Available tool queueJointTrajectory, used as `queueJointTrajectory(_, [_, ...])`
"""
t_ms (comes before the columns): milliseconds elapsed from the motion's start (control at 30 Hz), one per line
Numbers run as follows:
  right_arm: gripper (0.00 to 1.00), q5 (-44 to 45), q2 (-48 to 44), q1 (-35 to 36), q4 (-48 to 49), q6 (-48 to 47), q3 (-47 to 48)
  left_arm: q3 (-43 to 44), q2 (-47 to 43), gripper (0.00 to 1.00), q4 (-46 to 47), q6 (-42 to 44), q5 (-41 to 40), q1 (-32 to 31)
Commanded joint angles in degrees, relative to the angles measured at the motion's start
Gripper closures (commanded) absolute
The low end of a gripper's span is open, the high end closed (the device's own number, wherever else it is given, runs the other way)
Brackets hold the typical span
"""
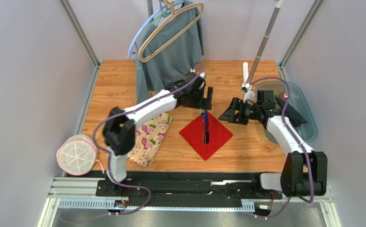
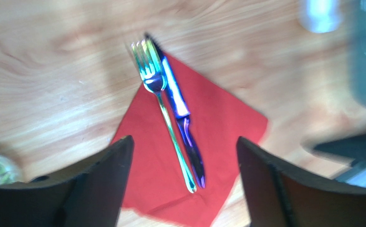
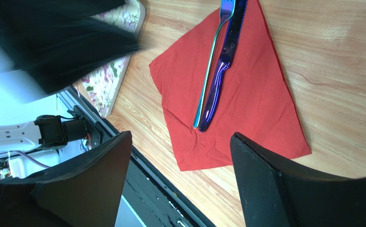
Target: Place the utensils on the paper napkin and roll it up
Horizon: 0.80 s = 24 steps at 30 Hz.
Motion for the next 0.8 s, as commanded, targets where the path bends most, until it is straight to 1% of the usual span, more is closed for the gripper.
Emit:
queueJointTrajectory(0, [0.21,-2.18,1.47,-0.17,2.05,-1.03,-0.52,-7.53,-19.94,0.01,6.39,20.31,2.96,0.1])
queueJointTrajectory(33, [0.22,-2.79,1.56,-0.17,2.22,-0.86,-0.78,-12.6,-22.49,0.01,8.93,25.12,4.28,0.01])
queueJointTrajectory(67, [0.23,-3.14,1.74,-0.26,2.66,-0.51,-0.87,-14.83,-27.13,0.01,9.56,27.09,5.16,0.1])
queueJointTrajectory(167, [0.25,-4.11,2.62,-0.17,3.45,0.29,-1.58,-21.78,-34.08,0.01,9.83,34.29,13.4,0.1])
queueJointTrajectory(200, [0.26,-4.2,2.88,-0.17,3.54,0.38,-1.66,-23.36,-35.6,0.01,9.83,36.49,22.22,0.01])
queueJointTrajectory(233, [0.28,-4.29,3.32,-0.26,3.63,0.46,-1.84,-27.2,-36.92,0.01,10.7,41.38,24.48,-0.42])
queueJointTrajectory(267, [0.29,-4.37,3.5,-0.17,3.8,0.55,-2.1,-29.5,-39.28,0.01,11.84,43.26,23.64,-3.12])
queueJointTrajectory(300, [0.29,-4.37,3.76,-0.17,3.89,0.81,-2.1,-31.61,-40.09,0.01,12.81,45.8,20.32,-5.15])
queueJointTrajectory(333, [0.3,-4.46,4.28,-0.26,4.07,0.9,-2.19,-35.12,-40.53,0.02,13.86,52.35,19.07,-7.09])
queueJointTrajectory(367, [0.3,-4.46,4.46,-0.26,3.89,0.99,-1.93,-36.72,-40.88,0.03,14.74,55.81,17.67,-11.37])
queueJointTrajectory(400, [0.29,-4.29,4.73,-0.17,3.81,0.99,-1.84,-38.3,-40.8,0.06,15.8,59.24,13.56,-13.85])
queueJointTrajectory(433, [0.29,-4.03,4.9,-0.17,3.81,0.99,-1.75,-41.62,-40.54,0.11,18.76,65.89,11.52,-16.05])
queueJointTrajectory(467, [0.29,-4.02,5.25,-0.26,3.72,0.99,-1.58,-42.87,-39.58,0.15,20.27,68.65,9.59,-20.16])
queueJointTrajectory(500, [0.29,-3.94,5.43,-0.17,3.72,0.9,-1.32,-43.76,-38.87,0.2,21.59,72.59,7.83,-21.68])
queueJointTrajectory(533, [0.29,-4.02,5.61,-0.26,3.54,1.08,-1.23,-44.9,-37.3,0.33,23.17,74.03,7.9,-22.83])
queueJointTrajectory(567, [0.29,-3.94,5.87,-0.26,3.63,1.08,-1.23,-45.43,-36.5,0.37,24.23,75.08,7.9,-24.23])
queueJointTrajectory(600, [0.29,-3.85,5.96,-0.26,3.63,0.99,-1.05,-45.87,-35.62,0.39,25.29,76.05,8.24,-24.68])
queueJointTrajectory(633, [0.29,-3.5,6.05,-0.17,3.54,0.64,-0.88,-47.09,-33.87,0.43,27.21,78.41,8.86,-25.03])
queueJointTrajectory(700, [0.28,-3.41,6.31,-0.26,3.1,0.29,-0.61,-48.68,-32.19,0.44,30.03,81.93,10.09,-25.65])
queueJointTrajectory(767, [0.28,-3.41,6.49,-0.26,2.23,-0.06,-0.08,-50.61,-29.56,0.44,34.69,83.26,10.09,-25.91])
